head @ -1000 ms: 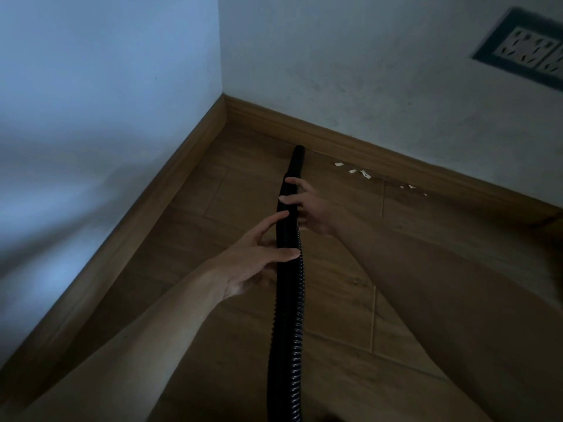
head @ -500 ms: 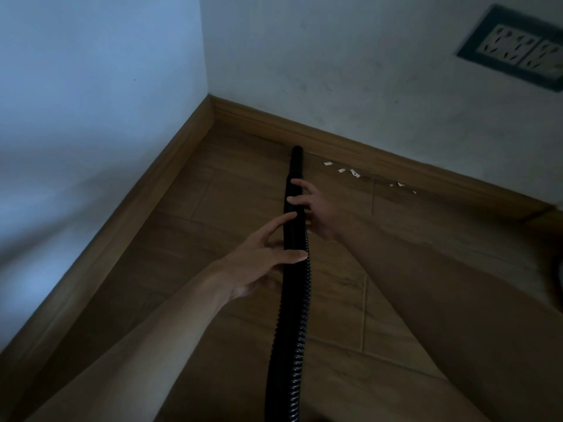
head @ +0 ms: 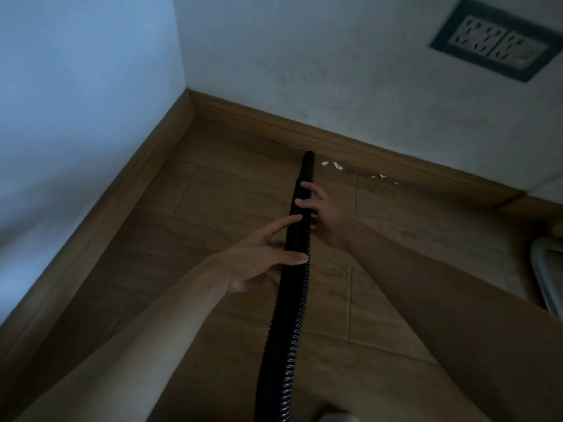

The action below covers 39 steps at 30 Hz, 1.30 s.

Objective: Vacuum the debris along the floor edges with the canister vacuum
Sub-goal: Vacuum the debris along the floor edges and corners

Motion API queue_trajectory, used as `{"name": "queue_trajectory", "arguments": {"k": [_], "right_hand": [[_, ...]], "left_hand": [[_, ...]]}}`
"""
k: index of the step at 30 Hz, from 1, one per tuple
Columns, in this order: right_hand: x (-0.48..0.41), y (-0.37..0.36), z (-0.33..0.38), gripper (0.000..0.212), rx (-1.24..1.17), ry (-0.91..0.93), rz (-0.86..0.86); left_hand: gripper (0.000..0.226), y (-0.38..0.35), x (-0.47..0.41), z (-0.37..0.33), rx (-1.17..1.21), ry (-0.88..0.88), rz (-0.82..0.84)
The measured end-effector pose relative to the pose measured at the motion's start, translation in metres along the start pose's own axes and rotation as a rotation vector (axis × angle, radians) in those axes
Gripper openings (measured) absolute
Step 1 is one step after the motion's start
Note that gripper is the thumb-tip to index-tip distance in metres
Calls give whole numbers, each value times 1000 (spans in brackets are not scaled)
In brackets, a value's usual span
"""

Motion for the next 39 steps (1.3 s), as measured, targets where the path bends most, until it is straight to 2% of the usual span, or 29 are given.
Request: {"name": "queue_trajectory", "arguments": {"k": [25, 39], "right_hand": [[26, 63, 7, 51, -62, -13, -169], [8, 27, 10, 53, -25, 1, -70]], "left_hand": [[71, -41, -28, -13, -155, 19, 101], [67, -12, -16, -10, -107, -7, 50]]}}
Point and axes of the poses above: each hand's wrist, its own x-axis away from the middle knuckle, its own y-axis out of the back of the hand, z = x × y, the point moved 4 cm from there along -x, towards the middle knuckle, and after that the axes turned 12 degrees about y, right-handed, at the moved point
